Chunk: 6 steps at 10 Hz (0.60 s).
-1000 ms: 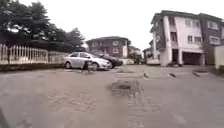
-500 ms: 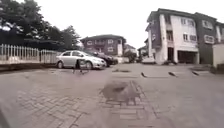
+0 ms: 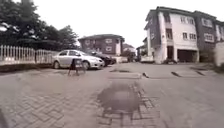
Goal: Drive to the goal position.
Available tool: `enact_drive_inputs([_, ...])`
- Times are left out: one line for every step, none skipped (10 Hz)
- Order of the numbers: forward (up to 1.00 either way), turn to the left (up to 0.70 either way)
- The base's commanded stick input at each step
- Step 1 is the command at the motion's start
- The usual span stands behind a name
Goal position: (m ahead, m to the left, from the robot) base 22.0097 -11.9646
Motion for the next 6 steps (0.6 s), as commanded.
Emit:
enact_drive_inputs([0.70, 0.00])
enact_drive_inputs([0.70, 0.04])
enact_drive_inputs([0.70, 0.29])
enact_drive_inputs([0.70, 0.35])
enact_drive_inputs([0.70, 0.24])
enact_drive_inputs([0.70, 0.01])
